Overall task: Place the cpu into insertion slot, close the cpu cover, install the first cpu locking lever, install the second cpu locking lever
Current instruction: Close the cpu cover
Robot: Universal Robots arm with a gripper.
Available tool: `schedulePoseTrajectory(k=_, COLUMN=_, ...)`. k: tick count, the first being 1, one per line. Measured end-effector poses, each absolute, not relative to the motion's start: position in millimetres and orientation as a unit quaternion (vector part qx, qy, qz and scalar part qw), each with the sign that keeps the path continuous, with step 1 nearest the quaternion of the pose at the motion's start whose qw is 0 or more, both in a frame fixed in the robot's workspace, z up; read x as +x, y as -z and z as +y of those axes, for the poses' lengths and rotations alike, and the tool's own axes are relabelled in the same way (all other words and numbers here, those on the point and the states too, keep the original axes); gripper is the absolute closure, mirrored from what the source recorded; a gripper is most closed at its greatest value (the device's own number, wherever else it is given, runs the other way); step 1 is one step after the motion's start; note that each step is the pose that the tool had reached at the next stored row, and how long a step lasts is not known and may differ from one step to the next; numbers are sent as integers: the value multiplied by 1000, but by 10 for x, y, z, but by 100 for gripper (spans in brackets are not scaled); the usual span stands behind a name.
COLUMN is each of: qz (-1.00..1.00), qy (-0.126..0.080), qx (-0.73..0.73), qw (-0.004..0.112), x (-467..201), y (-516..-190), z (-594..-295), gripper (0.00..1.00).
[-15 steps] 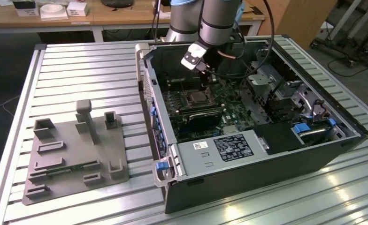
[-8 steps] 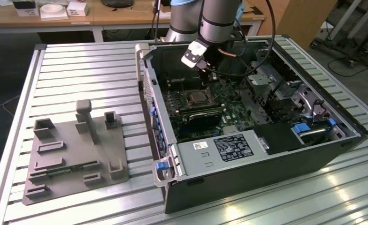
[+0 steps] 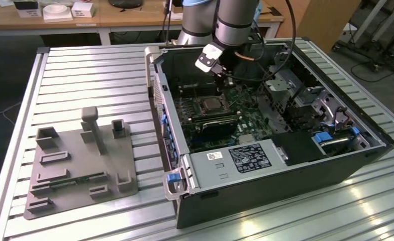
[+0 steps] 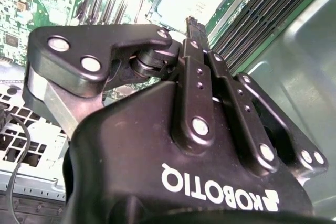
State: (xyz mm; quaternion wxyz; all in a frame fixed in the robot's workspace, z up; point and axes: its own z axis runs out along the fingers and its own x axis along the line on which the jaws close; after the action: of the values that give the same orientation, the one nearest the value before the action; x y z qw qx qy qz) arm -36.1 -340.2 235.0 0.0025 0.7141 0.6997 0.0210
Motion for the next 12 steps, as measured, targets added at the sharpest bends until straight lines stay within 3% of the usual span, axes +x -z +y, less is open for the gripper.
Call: schedulePoseTrajectory(k=12, qz=700, qy=-21, qx=714, qw=3, x=-276, y=-2385, z=-3401, gripper=89)
